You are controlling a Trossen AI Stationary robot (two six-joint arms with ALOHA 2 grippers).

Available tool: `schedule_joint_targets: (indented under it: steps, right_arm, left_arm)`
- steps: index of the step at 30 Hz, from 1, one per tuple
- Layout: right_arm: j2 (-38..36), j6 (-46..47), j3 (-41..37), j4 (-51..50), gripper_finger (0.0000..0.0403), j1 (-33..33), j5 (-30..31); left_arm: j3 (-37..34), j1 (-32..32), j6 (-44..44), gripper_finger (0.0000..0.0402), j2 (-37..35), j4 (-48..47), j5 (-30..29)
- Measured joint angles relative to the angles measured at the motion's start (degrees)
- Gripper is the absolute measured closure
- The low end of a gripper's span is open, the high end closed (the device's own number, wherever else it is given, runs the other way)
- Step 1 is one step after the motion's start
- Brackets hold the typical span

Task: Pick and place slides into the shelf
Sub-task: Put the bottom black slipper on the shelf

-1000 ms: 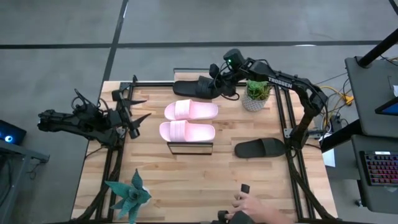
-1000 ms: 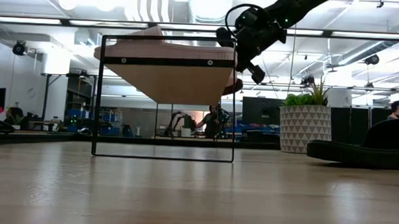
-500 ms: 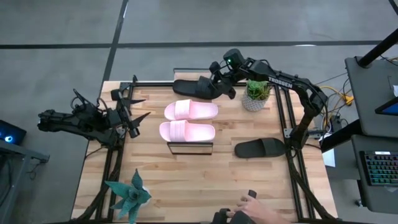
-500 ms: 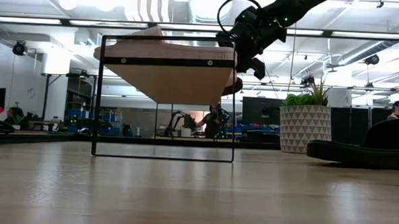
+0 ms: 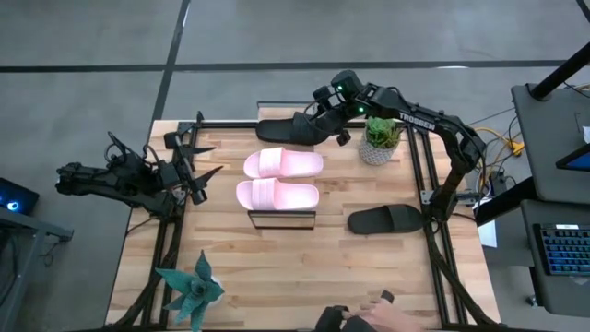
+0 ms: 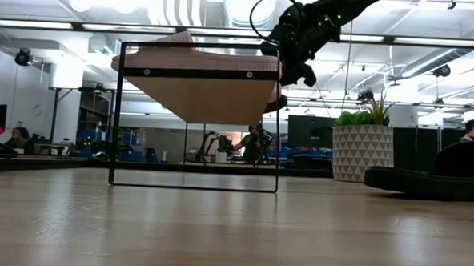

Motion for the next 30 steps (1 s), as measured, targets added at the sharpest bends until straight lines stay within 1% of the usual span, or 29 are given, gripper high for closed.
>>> schedule_joint_targets:
  steps: [4, 10, 14, 18, 21, 23, 28, 30]
  right_arm:
    - [0.0, 3.3, 2.1, -3.9, 0.0252, 0.0, -0.1]
    - [0.0, 12.6, 5.0, -8.2, 0.0254, 0.0, 1.0]
    - [0.0, 19.2, 6.3, -7.6, 0.0257, 0.0, 0.0]
    - [0.0, 21.5, 6.2, -7.4, 0.0260, 0.7, -2.2]
    - [0.0, 27.4, 6.2, -6.2, 0.0265, 1.7, -3.2]
    - [0.0, 26.6, 6.2, -7.3, 0.0268, 2.4, -2.5]
    - [0.0, 18.5, 5.5, -12.4, 0.0276, 3.6, -2.5]
    - [0.0, 18.3, 5.4, -13.9, 0.0280, 4.1, -2.3]
  left_arm:
    - [0.0, 0.0, 0.0, 0.0187, 0.1, 0.0, 0.0]
    - [0.0, 0.0, 0.0, 0.0187, 0.1, -0.2, 0.0]
    - [0.0, 0.0, 0.0, 0.0187, 0.1, -0.2, 0.0]
    - [0.0, 0.0, 0.0, 0.0187, 0.3, -0.2, 0.0]
    - [0.0, 0.0, 0.0, 0.0187, 0.3, -0.2, 0.0]
    - [0.0, 0.0, 0.0, 0.0187, 0.4, -0.2, 0.0]
    - [-0.1, 0.0, 0.0, 0.0187, 1.1, -0.3, 0.0]
    - [-0.1, 0.0, 0.0, 0.0187, 1.4, -0.3, 0.0]
